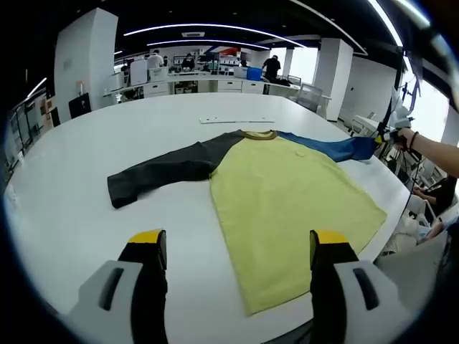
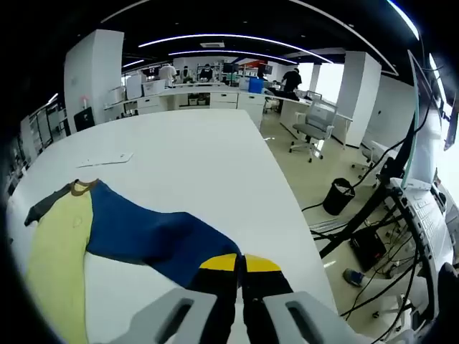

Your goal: Fold the garment on the visible template until the final outline fits inside the template.

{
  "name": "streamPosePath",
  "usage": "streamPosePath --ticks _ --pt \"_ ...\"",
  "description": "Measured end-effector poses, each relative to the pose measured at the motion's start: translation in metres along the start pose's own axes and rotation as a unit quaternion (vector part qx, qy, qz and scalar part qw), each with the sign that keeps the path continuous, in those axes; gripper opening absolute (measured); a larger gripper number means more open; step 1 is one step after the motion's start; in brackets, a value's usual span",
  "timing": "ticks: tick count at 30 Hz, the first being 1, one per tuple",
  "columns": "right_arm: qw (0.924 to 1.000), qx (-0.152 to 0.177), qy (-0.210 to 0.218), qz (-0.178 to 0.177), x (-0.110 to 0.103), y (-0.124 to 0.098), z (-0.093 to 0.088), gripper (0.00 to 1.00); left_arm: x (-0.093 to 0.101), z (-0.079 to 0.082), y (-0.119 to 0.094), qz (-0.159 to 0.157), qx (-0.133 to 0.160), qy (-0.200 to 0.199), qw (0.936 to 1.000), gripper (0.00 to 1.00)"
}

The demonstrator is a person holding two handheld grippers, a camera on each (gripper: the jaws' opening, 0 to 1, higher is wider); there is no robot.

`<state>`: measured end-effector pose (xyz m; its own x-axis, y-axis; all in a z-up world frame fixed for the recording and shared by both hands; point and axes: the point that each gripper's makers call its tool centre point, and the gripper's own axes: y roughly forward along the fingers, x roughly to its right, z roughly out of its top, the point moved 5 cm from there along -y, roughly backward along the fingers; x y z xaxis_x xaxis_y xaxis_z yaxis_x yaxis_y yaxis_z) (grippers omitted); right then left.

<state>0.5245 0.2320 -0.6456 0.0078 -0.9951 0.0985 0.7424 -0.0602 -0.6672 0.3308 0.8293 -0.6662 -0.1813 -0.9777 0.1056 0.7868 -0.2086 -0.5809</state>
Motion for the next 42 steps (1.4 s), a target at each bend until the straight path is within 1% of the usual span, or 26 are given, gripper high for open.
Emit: streamPosePath --ticks 7,11,12,16,22,24,25,26,28,32,33,35,39,40,42 --pt "0.9992 -0.027 -0.026 -0.012 0.004 0.018 -0.002 0.0 0.001 0.001 0.001 0.0 -0.004 0.0 1.0 0.79" --pt "0.9987 -0.041 -0.024 -0.017 0.012 0.035 -0.007 0.0 0.001 0.002 0.002 0.002 -0.005 0.0 1.0 0.79" --pt "0.9983 -0.05 -0.023 -0.017 0.015 0.039 -0.009 0.0 0.001 0.002 0.002 0.001 -0.006 0.0 1.0 0.79" --pt "0.9984 -0.053 -0.015 -0.014 0.017 0.047 -0.012 0.0 0.001 0.002 0.002 0.003 -0.009 0.004 0.9999 0.79" --pt "0.9977 -0.066 -0.004 -0.011 0.023 0.059 -0.02 0.0 0.004 0.001 0.003 0.004 -0.012 0.005 0.9999 0.79" --pt "0.9977 -0.067 -0.003 -0.011 0.023 0.059 -0.021 0.0 0.004 0.001 0.004 0.004 -0.014 0.005 0.9999 0.79" --pt "0.9981 -0.059 0.012 -0.012 0.024 0.059 -0.022 0.0 0.004 0.001 0.004 0.004 -0.014 0.005 0.9999 0.79" --pt "0.9983 -0.052 0.027 -0.003 0.022 0.06 -0.022 0.0 0.004 0.002 0.004 0.004 -0.014 0.004 0.9999 0.79" --pt "0.9972 -0.052 0.054 0.003 0.018 0.055 -0.025 0.05 0.004 0.003 0.003 0.005 -0.012 0.0 0.9999 0.78" --pt "0.9968 -0.056 0.057 -0.001 0.013 0.046 -0.027 0.3 0.001 0.003 0.002 0.01 -0.011 0.001 0.9999 0.78" --pt "0.9969 -0.054 0.057 0.001 0.01 0.043 -0.028 0.34 0.0 0.003 0.002 0.011 -0.01 0.001 0.9999 0.78" --pt "0.996 -0.06 0.065 0.007 0.004 0.039 -0.032 0.37 -0.001 0.003 0.001 0.011 -0.009 0.0 0.9999 0.78" --pt "0.9942 -0.069 0.082 0.013 -0.004 0.035 -0.04 0.38 0.0 0.003 0.001 0.011 -0.008 -0.001 0.9999 0.78" --pt "0.993 -0.07 0.092 0.022 -0.007 0.035 -0.043 0.38 0.0 0.003 0.001 0.01 -0.009 0.0 0.9999 0.78" --pt "0.9907 -0.074 0.112 0.023 -0.008 0.036 -0.047 0.39 0.001 0.002 0.001 0.009 -0.009 0.002 0.9999 0.78"
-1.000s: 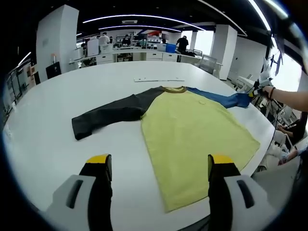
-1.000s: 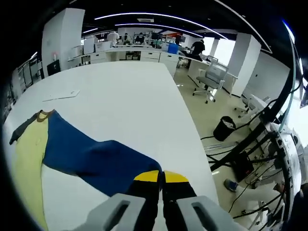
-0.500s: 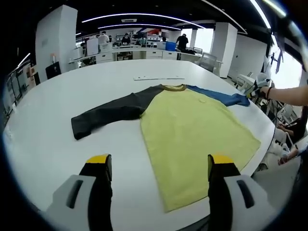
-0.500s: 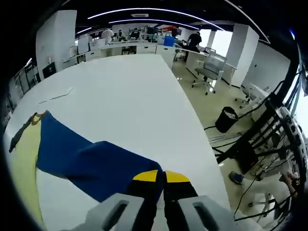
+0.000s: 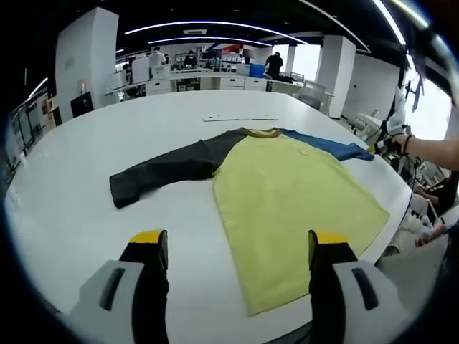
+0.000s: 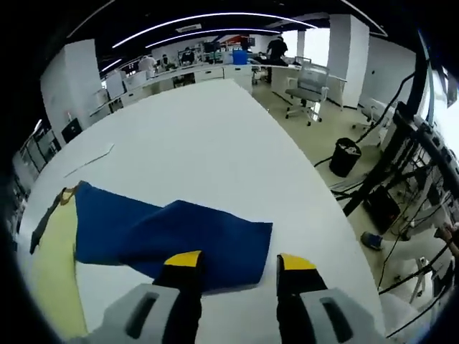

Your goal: Fold the garment on the visible template until the final outline fits inside the template.

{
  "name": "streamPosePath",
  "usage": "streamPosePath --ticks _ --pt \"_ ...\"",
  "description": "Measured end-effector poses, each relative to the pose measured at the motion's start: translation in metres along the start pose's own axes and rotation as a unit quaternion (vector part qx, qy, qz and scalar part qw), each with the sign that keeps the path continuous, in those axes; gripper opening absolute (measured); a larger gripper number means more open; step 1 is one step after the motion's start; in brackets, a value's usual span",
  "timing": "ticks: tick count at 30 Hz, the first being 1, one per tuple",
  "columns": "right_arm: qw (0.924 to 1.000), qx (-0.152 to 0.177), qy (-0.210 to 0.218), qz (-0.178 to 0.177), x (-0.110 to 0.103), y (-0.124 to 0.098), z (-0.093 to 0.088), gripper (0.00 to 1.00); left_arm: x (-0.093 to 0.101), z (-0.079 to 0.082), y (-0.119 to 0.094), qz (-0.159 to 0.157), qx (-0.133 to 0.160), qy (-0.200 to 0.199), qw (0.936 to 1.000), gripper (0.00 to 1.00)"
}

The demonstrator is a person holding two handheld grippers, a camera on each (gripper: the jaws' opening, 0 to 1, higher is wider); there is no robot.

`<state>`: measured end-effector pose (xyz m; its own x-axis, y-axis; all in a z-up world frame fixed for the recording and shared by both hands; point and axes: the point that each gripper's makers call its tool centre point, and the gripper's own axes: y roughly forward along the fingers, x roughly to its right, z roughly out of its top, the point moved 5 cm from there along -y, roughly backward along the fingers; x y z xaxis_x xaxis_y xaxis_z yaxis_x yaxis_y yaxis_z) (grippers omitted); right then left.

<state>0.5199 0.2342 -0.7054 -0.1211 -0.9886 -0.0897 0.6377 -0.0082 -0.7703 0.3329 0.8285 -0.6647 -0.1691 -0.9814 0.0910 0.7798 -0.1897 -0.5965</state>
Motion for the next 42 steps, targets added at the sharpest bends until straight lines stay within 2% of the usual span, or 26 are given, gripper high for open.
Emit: streamPosePath --ticks 3,6,9,10,11,15,17,22,24,26,33,36,42 --pt "1.0 -0.003 -0.004 -0.003 0.0 0.001 -0.004 0.37 0.0 -0.001 -0.002 0.002 0.0 0.0 1.0 0.77" --pt "1.0 -0.005 -0.004 -0.007 0.0 0.003 -0.006 0.3 -0.001 -0.002 -0.003 0.003 0.0 0.0 1.0 0.77" --pt "0.9998 -0.013 -0.007 -0.016 0.001 0.008 -0.013 0.28 -0.001 -0.003 -0.004 0.005 -0.005 0.0 1.0 0.77" --pt "0.9995 0.002 -0.019 -0.026 0.003 0.009 -0.011 0.28 -0.001 -0.003 -0.005 0.005 -0.005 0.001 1.0 0.77" --pt "0.9996 -0.011 -0.008 -0.023 0.001 0.009 -0.014 0.27 -0.001 -0.003 -0.005 0.006 -0.004 0.001 1.0 0.77" --pt "0.9993 -0.009 -0.008 -0.037 0.003 0.012 -0.012 0.25 -0.001 -0.002 -0.006 0.006 -0.004 0.003 1.0 0.77" --pt "0.9988 -0.01 -0.022 -0.043 0.004 0.013 -0.012 0.21 -0.001 -0.003 -0.006 0.006 -0.007 0.008 0.9999 0.77" --pt "0.9992 -0.008 -0.032 -0.022 0.001 0.016 -0.01 0.08 0.002 -0.004 -0.004 0.003 -0.01 0.014 0.9998 0.77" --pt "0.9992 -0.013 -0.03 -0.022 0.003 0.016 -0.009 0.08 0.003 -0.004 -0.004 0.003 -0.011 0.015 0.9998 0.77" --pt "0.9992 -0.003 -0.033 -0.02 0.004 0.014 -0.003 0.07 0.003 -0.003 -0.004 0.003 -0.01 0.018 0.9998 0.78" --pt "0.9973 -0.001 -0.069 -0.025 0.011 0.005 0.014 0.04 0.001 -0.003 -0.005 0.004 -0.01 0.021 0.9997 0.78" --pt "0.9944 -0.018 -0.098 -0.033 0.011 0.004 0.012 0.03 0.001 -0.004 -0.005 0.005 -0.012 0.022 0.9997 0.78" --pt "0.9954 -0.022 -0.089 -0.028 0.013 0.008 0.007 0.0 0.001 -0.004 -0.004 0.004 -0.012 0.024 0.9996 0.78"
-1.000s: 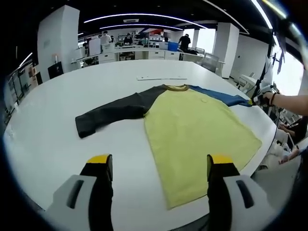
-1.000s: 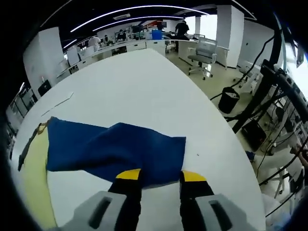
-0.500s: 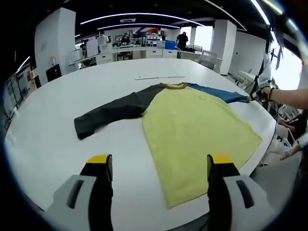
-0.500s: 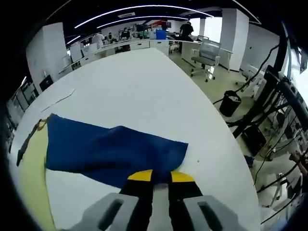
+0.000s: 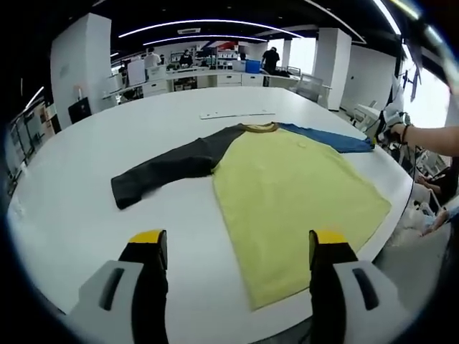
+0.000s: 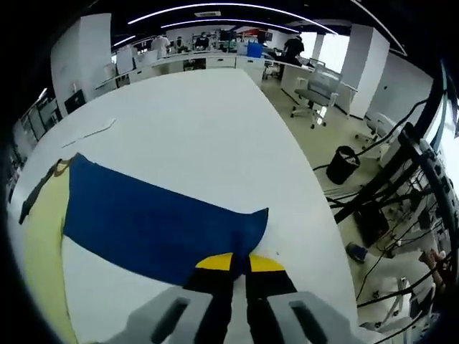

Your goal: Fold the garment on the visible template until the final outline fits inside the template.

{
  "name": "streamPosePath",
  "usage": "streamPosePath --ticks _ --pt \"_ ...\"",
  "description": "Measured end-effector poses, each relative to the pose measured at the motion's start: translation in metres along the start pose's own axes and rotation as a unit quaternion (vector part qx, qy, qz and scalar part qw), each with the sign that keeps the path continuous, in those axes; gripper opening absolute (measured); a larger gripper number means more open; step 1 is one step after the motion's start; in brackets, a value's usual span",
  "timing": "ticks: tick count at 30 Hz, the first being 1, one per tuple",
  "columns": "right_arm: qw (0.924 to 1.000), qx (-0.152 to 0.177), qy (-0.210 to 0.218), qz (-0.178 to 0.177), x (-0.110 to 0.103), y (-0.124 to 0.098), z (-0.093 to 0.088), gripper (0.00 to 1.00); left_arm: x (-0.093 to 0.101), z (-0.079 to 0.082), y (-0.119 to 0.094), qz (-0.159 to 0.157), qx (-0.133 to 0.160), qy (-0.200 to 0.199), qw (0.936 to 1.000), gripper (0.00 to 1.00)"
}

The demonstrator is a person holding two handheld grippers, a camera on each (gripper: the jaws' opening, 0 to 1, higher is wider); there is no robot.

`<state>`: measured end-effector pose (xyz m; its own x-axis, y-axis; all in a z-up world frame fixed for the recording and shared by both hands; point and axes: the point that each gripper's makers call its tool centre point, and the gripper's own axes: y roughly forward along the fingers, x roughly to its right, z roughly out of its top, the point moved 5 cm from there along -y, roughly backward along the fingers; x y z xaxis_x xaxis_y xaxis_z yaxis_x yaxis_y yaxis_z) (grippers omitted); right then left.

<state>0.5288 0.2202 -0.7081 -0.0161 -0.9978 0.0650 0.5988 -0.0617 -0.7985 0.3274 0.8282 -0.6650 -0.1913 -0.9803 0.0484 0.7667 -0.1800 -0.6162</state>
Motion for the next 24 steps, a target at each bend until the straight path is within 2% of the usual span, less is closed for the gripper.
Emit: streamPosePath --ticks 12,18,24 --pt "0.9998 0.012 0.009 0.013 -0.004 -0.006 0.011 0.0 0.0 -0.001 -0.002 -0.003 -0.003 0.003 1.0 0.83" --pt "0.9988 0.031 0.015 0.034 -0.018 -0.016 0.02 0.0 0.0 -0.003 -0.002 -0.004 -0.004 0.005 1.0 0.85" --pt "0.9975 0.046 0.002 0.054 -0.036 -0.024 0.034 0.0 0.001 -0.002 -0.004 -0.014 0.0 0.003 0.9999 0.88"
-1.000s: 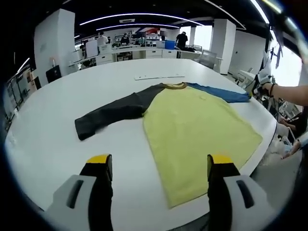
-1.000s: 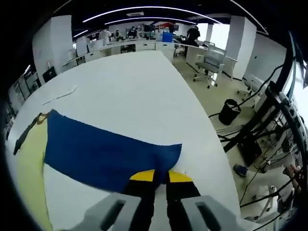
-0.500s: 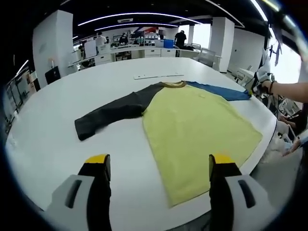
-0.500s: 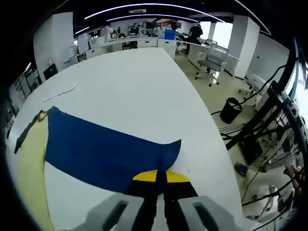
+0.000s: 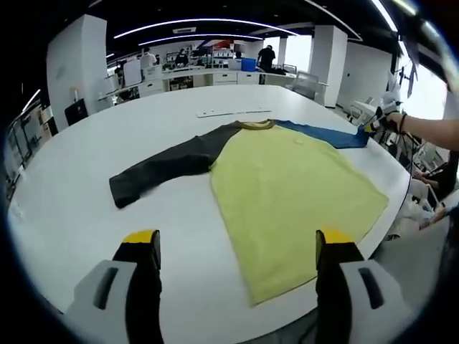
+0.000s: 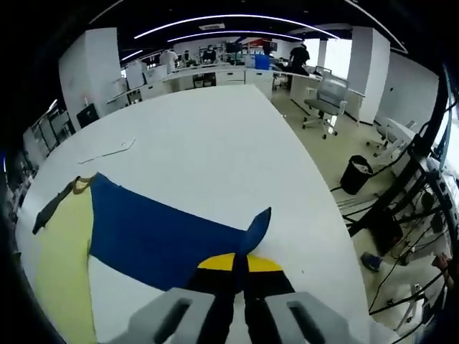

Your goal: Fold the garment on the visible template until the final outline fits inside the template.

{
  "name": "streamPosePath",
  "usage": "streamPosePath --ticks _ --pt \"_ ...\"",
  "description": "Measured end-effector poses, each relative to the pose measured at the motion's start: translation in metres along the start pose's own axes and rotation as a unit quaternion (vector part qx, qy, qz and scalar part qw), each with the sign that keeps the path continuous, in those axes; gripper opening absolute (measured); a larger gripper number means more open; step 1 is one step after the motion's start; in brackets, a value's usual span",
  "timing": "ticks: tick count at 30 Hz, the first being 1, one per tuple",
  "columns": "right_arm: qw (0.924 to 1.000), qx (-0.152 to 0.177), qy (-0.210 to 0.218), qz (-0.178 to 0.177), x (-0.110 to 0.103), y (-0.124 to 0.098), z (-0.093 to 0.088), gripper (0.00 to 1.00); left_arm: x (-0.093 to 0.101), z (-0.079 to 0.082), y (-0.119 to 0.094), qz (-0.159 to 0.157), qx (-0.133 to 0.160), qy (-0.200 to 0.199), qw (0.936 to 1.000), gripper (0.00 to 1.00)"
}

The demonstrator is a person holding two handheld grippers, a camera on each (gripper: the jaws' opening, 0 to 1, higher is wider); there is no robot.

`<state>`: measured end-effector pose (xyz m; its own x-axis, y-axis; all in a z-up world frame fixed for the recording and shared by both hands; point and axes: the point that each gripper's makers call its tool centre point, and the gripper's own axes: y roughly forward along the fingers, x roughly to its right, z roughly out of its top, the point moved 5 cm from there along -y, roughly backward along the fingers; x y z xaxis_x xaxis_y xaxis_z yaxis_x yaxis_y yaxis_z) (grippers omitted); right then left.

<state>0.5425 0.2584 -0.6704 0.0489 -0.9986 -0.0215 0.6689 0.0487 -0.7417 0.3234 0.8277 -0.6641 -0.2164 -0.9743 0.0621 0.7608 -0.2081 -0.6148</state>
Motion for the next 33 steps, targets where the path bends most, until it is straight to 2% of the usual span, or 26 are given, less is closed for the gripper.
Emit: streamPosePath --ticks 5,18,33 --pt "0.9997 0.012 -0.012 0.018 -0.016 -0.003 0.013 0.0 0.001 0.007 -0.002 -0.01 0.016 -0.008 0.9998 0.9" --pt "0.9955 0.021 -0.071 0.059 -0.065 -0.007 0.042 0.0 0.003 0.004 -0.005 -0.027 0.019 -0.001 0.9995 0.98" --pt "0.986 0.017 -0.135 0.096 -0.112 0.008 0.065 0.0 0.001 0.001 -0.007 -0.031 0.017 0.0 0.9994 0.99"
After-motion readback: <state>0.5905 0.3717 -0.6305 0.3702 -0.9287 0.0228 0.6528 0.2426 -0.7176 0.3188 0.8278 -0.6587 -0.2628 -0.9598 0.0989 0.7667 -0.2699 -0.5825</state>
